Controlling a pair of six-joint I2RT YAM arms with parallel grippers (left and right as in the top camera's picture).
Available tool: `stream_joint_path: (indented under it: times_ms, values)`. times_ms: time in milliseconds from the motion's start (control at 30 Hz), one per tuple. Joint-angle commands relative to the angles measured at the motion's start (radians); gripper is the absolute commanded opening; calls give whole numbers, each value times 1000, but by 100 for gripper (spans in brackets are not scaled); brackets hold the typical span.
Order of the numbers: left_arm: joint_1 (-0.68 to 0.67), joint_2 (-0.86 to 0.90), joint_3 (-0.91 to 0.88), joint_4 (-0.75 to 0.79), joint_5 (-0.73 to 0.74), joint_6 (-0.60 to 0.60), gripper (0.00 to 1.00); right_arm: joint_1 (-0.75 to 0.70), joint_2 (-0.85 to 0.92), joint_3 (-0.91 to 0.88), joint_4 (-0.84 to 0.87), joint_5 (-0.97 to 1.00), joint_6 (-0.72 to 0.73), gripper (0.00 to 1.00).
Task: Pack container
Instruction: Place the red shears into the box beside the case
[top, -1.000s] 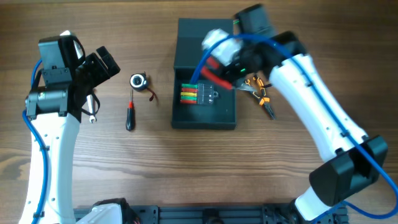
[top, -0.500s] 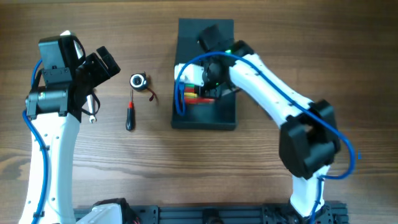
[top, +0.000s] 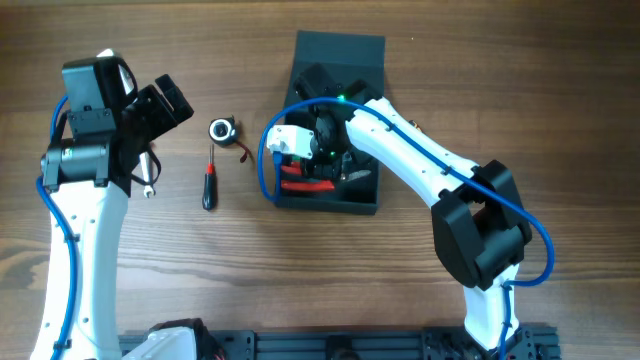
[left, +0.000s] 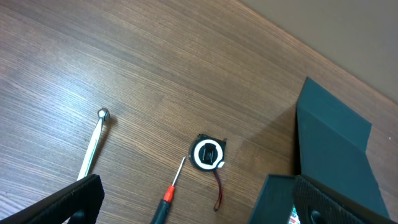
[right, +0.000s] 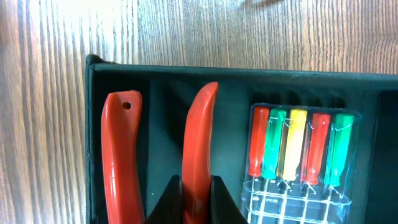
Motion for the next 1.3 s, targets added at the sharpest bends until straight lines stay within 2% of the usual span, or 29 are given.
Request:
stream_joint_path:
  times_ms: [0,200,333,467,567,700,800,900,967,1033,1167,1267]
  values:
    - [6,3,19,2,-6,9,100,7,13,-4,1,-25,58,4]
    - [6,3,19,2,-6,9,100,10,13,-23,31,-30,108,4]
    - [6,3,19,2,-6,9,100,10,13,-69,72,-14,110,10]
    - [6,3,19,2,-6,9,100,10,13,-82,66,18,134,31]
    - [6,3,19,2,-6,9,100,10,13,-82,68,70,145,63]
    - [6,3,19,2,-6,9,100,10,5,-48,61,164,195,61]
    - [6,3,19,2,-6,9,100,10,-24,4,58,240,246,55]
    - [6,3,19,2,-6,9,100,-8,-93,74,70,307,365,53]
    - [6,3,19,2,-6,9,100,-42,-144,133,87,362,510,53]
    - [6,3,19,2,-6,9,100,-107,-203,169,122,398,650,56]
    - [6,3,19,2,-6,9,100,-296,-258,171,140,390,819,64]
    - [6,3,19,2,-6,9,100,-472,-232,161,88,299,823,61]
